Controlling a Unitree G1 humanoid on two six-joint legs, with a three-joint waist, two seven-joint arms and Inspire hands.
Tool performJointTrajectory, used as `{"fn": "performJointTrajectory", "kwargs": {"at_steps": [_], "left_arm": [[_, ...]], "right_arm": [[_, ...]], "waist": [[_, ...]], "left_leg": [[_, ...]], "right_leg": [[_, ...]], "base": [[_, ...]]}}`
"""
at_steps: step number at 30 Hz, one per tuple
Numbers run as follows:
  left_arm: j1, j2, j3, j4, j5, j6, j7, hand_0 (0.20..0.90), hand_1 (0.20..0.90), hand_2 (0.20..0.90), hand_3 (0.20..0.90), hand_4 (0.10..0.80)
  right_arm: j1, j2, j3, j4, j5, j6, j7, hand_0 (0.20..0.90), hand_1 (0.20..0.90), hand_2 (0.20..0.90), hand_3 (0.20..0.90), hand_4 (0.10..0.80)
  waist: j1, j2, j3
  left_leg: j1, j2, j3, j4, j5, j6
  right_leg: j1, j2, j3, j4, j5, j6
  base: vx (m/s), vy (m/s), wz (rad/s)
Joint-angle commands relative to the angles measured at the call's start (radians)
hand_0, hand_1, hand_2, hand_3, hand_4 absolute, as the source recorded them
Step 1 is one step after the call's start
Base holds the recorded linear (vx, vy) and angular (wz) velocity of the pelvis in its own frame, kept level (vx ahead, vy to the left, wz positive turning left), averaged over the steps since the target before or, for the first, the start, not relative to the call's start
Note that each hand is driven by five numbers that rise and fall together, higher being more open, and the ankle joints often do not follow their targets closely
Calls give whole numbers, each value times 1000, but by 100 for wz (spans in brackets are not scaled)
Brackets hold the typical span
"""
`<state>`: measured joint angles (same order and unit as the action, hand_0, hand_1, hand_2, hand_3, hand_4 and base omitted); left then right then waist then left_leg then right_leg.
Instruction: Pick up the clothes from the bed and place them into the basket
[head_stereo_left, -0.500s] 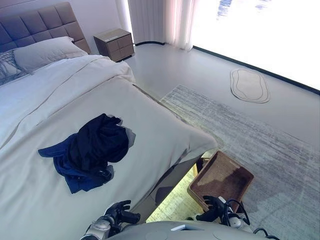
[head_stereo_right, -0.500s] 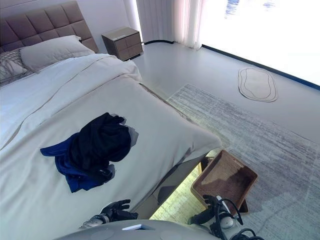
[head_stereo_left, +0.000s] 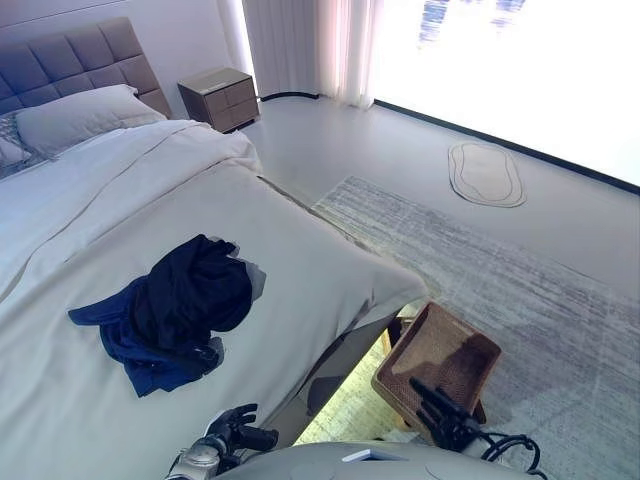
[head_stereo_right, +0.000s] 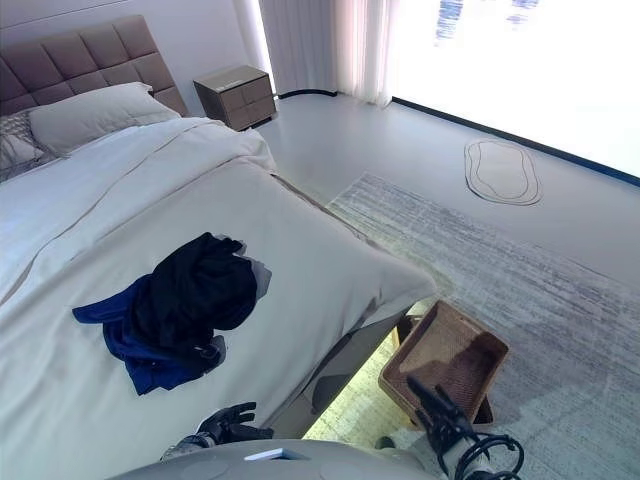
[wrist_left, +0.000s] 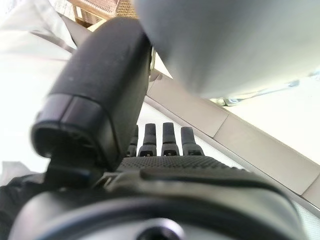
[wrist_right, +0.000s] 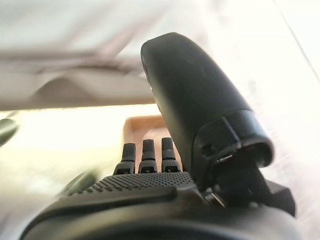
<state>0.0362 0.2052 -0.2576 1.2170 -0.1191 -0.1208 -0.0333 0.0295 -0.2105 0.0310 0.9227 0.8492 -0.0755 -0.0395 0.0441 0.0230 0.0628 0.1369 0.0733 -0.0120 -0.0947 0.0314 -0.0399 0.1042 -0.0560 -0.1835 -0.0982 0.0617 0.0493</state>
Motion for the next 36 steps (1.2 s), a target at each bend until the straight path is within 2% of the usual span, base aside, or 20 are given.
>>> {"fn": "performJointTrajectory", "kwargs": {"at_steps": [1, 5, 7, 10, 14, 16, 20, 23, 25, 29, 30, 34, 35, 36], "left_arm": [[1, 4, -43, -8, 0, -10, 15, 900, 900, 900, 900, 800], [-5, 34, -64, -41, -6, -1, 17, 900, 900, 900, 900, 800], [-6, 47, -66, -54, -12, 0, 21, 900, 900, 900, 900, 800], [-35, 75, -91, -79, -21, 6, 31, 900, 900, 900, 900, 800], [-71, 109, -102, -99, -37, 5, 34, 900, 900, 900, 900, 800], [-92, 149, -96, -116, -38, 10, 33, 900, 900, 900, 900, 800], [-99, 204, -72, -137, -36, 8, 23, 900, 900, 900, 900, 800], [-124, 225, -71, -132, -67, -19, 14, 900, 900, 900, 900, 800], [-135, 229, -68, -142, -81, -29, 13, 900, 900, 900, 900, 800], [-149, 237, -60, -173, -124, -49, 3, 900, 900, 900, 900, 800], [-149, 239, -56, -180, -129, -55, 1, 900, 900, 900, 900, 800], [-148, 246, -43, -216, -159, -80, -12, 900, 900, 900, 900, 800], [-145, 245, -42, -228, -164, -80, -12, 900, 900, 900, 900, 800], [-142, 243, -42, -240, -168, -80, -12, 900, 900, 900, 900, 800]], "right_arm": [[-257, -107, 132, -273, -604, -164, -163, 900, 900, 900, 900, 800], [-453, -258, 262, -395, -848, -66, -180, 900, 900, 900, 900, 800], [-549, -298, 319, -415, -981, -43, -180, 900, 900, 900, 900, 800], [-713, -319, 409, -383, -1078, -34, -252, 900, 900, 900, 900, 800], [-850, -312, 462, -338, -1157, -35, -321, 900, 900, 900, 900, 800], [-951, -307, 512, -314, -1238, -17, -363, 900, 900, 900, 900, 800], [-1089, -305, 591, -260, -1247, 28, -367, 900, 900, 900, 900, 800], [-1201, -289, 621, -114, -1202, 57, -330, 900, 900, 900, 900, 800], [-1243, -277, 628, -28, -1169, 66, -322, 900, 900, 900, 900, 800], [-1314, -247, 625, 166, -1108, 128, -234, 900, 900, 900, 900, 800], [-1329, -240, 627, 189, -1104, 146, -216, 900, 900, 900, 900, 800], [-1385, -223, 651, 269, -1093, 228, -135, 900, 900, 900, 900, 800], [-1394, -221, 659, 280, -1091, 251, -126, 686, 686, 686, 650, 550], [-1401, -221, 665, 291, -1089, 272, -127, 396, 396, 396, 313, 213]], "waist": [[70, -65, 60], [116, -91, 90], [144, -103, 108], [199, -124, 156], [258, -136, 214], [314, -148, 255], [389, -166, 303], [436, -166, 342], [457, -165, 365], [496, -154, 422], [503, -155, 433], [522, -148, 457], [524, -147, 457], [526, -144, 457]], "left_leg": [[2, -96, -5, 62, -91, 55], [-46, -102, -32, 89, -88, 57], [-69, -102, -52, 102, -84, 57], [-128, -108, -102, 130, -75, 61], [-190, -116, -154, 153, -60, 65], [-241, -123, -197, 171, -49, 65], [-306, -129, -237, 189, -35, 59], [-370, -140, -263, 208, -27, 55], [-404, -144, -272, 225, -27, 53], [-473, -151, -291, 262, -24, 50], [-473, -142, -291, 269, -53, 46], [-544, -146, -298, 305, -49, 47], [-558, -145, -299, 310, -49, 46], [-572, -145, -299, 318, -49, 45]], "right_leg": [[36, -41, 4, 65, -55, 12], [6, -55, -20, 84, -51, 16], [-7, -62, -35, 98, -51, 19], [-39, -73, -69, 131, -52, 23], [-69, -85, -108, 168, -54, 31], [-81, -98, -141, 192, -50, 36], [-91, -115, -182, 216, -39, 48], [-127, -132, -208, 239, -29, 54], [-144, -141, -222, 248, -29, 55], [-198, -154, -249, 280, -27, 56], [-203, -147, -240, 294, -51, 62], [-270, -146, -261, 322, -57, 67], [-283, -146, -268, 324, -58, 67], [-300, -147, -274, 329, -57, 69]], "base": [[-36, 44, 24], [-22, 33, 25], [-1, 25, 46], [-35, -8, 41], [-58, -25, 56], [12, -57, 52], [24, -11, 60], [-32, 66, 38], [-44, 71, 23], [-14, 78, 30], [30, -11, 32], [-49, 29, 16], [-88, 46, 1], [-96, 40, -3]]}}
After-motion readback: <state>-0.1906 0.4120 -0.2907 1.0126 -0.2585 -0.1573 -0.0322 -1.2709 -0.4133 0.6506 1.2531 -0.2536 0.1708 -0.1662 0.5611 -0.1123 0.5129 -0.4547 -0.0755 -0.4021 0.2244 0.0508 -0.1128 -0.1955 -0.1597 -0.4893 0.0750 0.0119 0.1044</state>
